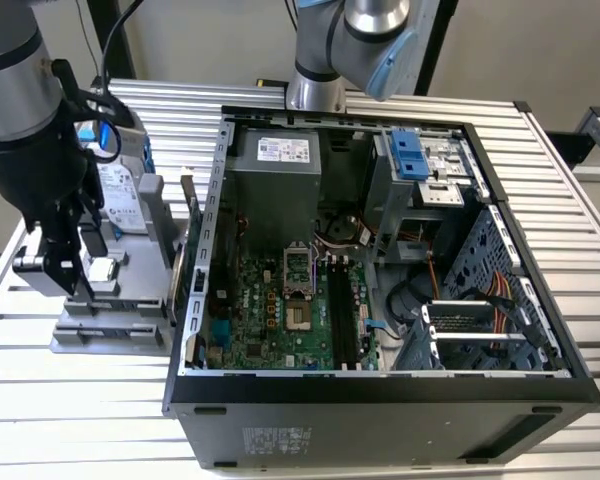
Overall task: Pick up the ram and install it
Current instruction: 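Pick up the ram and move it above insertion slot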
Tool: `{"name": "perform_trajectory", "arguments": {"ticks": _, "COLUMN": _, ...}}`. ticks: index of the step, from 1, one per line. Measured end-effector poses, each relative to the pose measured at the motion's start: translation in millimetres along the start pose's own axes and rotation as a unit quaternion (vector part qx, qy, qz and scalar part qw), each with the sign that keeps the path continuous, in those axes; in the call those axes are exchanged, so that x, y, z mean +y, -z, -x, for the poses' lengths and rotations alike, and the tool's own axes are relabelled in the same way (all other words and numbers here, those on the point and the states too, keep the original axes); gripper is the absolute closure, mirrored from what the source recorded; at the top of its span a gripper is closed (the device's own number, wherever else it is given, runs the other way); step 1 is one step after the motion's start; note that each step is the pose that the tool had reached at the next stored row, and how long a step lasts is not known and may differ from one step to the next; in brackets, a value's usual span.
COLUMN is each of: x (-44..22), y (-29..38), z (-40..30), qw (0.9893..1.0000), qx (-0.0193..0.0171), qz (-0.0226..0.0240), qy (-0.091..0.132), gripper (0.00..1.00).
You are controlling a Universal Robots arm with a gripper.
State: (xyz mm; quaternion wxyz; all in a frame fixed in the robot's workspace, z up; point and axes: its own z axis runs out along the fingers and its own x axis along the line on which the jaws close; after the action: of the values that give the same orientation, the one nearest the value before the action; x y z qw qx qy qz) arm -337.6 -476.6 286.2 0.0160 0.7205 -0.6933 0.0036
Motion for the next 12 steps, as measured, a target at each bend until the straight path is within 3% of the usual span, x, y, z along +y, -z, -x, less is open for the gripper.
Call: {"name": "perform_trajectory", "arguments": {"ticks": 12, "x": 0.0, "y": -8.3, "z": 0.1, "qw": 1.0, "qx": 0.0, "qz": 0.0003, "qy": -0.009, "gripper": 0.0}}
